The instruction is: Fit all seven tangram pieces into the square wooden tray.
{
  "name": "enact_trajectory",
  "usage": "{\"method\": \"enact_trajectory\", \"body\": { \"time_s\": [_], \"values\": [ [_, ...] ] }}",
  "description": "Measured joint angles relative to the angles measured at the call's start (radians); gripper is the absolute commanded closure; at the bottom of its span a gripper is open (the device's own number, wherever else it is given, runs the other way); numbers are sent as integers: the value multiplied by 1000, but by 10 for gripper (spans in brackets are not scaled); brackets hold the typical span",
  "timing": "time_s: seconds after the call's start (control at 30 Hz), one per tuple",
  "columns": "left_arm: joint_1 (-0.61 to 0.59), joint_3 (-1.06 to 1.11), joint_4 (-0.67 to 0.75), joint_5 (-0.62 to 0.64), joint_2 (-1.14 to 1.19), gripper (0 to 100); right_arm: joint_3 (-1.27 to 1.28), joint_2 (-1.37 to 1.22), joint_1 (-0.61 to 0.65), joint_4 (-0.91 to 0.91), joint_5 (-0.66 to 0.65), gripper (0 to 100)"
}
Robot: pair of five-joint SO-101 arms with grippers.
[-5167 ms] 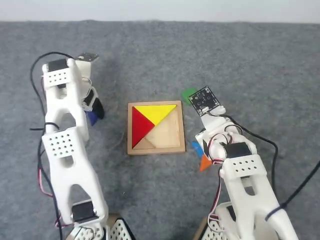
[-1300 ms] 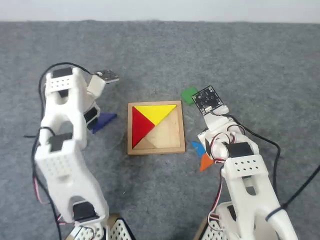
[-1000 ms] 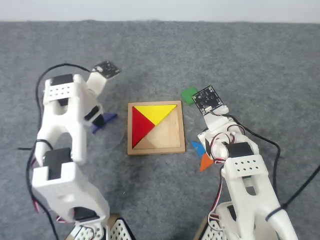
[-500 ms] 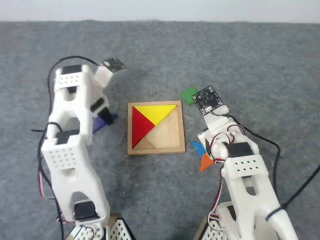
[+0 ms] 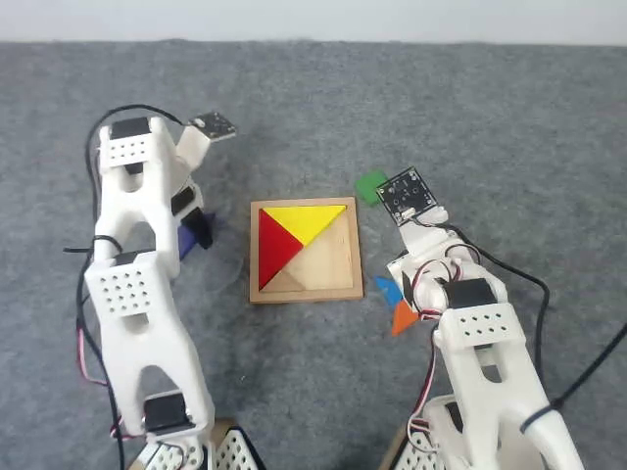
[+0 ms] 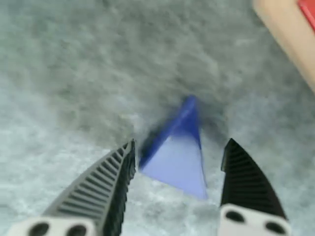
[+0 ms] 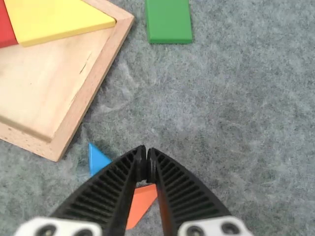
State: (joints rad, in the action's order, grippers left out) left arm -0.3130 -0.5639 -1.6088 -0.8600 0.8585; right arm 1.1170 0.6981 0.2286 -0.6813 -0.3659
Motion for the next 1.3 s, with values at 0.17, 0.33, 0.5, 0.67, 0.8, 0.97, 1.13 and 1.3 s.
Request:
{"method": "enact_trajectory", "body": {
  "time_s": [0.17, 0.33, 0.5, 0.67, 0.8, 0.97, 1.13, 1.3],
  "values": [
    [0, -2, -14, 0, 0, 730, 0, 0, 0, 0, 0, 982],
    [-8, -2, -14, 0, 0, 728, 0, 0, 0, 0, 0, 982],
    [-48, 8, -14, 0, 0, 728, 0, 0, 0, 0, 0, 982],
    [-51, 26, -14, -3, 8, 728, 0, 0, 0, 0, 0, 982],
    [-51, 3, -20, 51, 17, 728, 0, 0, 0, 0, 0, 982],
    [-37, -3, -21, 74, 23, 728, 0, 0, 0, 0, 0, 982],
    [-37, -31, -38, 75, 49, 732, 0, 0, 0, 0, 0, 982],
    [-40, -100, -81, 77, 89, 775, 0, 0, 0, 0, 0, 982]
  ]
}}
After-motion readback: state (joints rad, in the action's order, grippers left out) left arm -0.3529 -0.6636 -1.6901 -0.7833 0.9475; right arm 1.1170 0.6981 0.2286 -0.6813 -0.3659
